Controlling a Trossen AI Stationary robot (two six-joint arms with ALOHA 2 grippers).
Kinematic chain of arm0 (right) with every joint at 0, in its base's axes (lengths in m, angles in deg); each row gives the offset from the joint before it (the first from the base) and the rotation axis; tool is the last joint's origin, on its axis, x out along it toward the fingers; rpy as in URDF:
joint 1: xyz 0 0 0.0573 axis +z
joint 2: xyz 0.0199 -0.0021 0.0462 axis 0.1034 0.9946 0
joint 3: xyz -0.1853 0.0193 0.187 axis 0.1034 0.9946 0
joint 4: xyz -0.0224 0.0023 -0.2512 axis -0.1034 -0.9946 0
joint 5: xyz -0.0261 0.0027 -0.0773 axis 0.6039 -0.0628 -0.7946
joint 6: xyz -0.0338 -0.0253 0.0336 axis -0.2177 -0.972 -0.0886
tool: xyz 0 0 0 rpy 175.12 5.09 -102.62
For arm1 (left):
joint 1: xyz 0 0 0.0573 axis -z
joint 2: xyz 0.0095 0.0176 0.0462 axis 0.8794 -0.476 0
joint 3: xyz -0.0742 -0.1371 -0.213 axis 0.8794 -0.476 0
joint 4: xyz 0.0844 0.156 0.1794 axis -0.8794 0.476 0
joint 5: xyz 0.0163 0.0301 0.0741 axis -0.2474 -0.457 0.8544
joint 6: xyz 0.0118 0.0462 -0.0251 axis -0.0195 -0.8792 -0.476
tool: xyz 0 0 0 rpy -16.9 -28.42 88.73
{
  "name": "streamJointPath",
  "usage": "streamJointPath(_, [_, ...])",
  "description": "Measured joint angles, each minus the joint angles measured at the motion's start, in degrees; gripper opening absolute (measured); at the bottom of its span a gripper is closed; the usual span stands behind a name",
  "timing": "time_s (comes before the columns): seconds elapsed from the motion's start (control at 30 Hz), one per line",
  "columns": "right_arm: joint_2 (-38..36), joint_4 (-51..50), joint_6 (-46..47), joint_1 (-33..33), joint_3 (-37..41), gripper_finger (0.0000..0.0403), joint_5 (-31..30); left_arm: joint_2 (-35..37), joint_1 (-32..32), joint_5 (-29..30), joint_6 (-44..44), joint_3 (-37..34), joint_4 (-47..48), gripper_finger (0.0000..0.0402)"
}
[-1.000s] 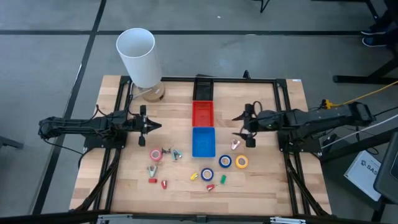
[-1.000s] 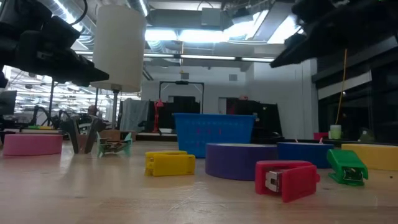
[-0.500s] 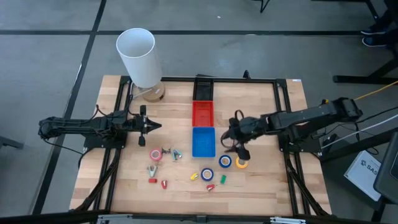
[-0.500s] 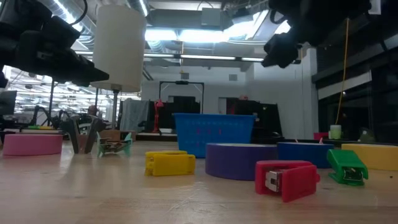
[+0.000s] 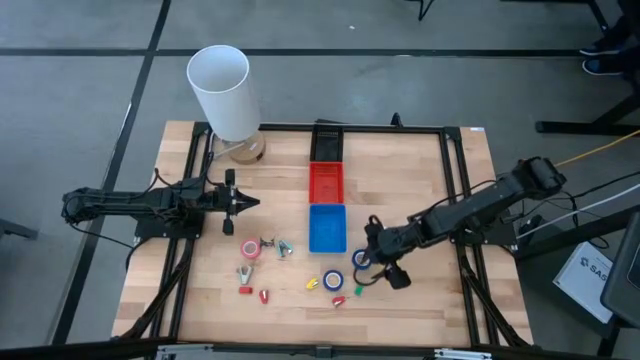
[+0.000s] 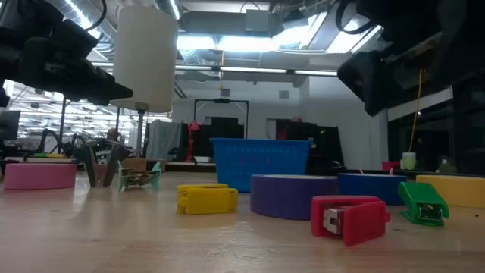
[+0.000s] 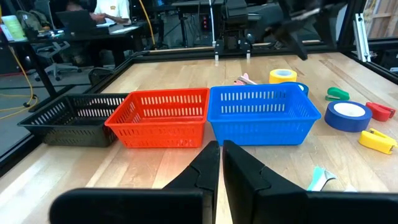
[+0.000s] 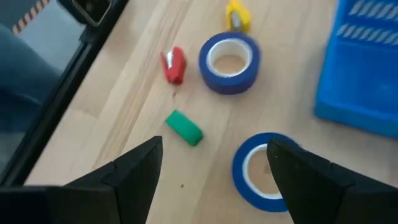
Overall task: Pick and place Stapler, Stapler remover, tape
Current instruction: Put the top blue tape into the blue bin
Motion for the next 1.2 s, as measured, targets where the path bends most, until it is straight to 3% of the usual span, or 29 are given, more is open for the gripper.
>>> streamJointPath(0.27, [6.4,1.4,-2.8,0.1,0.0,0.029,-0.2,0.0,0.0,0.0,0.0,0.0,0.0,0.0017])
streamJointPath(0.6, [11.9,1.3,-4.5,0.1,0.0,0.0271,-5.2,0.0,0.0,0.0,0.0,0.0,0.0,0.0017])
streamJointPath(0.73, [12.8,1.3,-5.8,0.1,0.0,0.0225,-6.4,0.0,0.0,0.0,0.0,0.0,0.0,0.0017])
streamJointPath(1.07, [12.9,0.9,-5.6,0.1,0.0,0.0063,-6.2,0.0,0.0,0.0,0.0,0.0,0.0,0.0017])
streamJointPath(1.2, [12.9,0.8,-4.9,0.1,-0.1,0.0039,-5.9,0.0,0.0,0.0,0.0,0.0,0.0,0.0016])
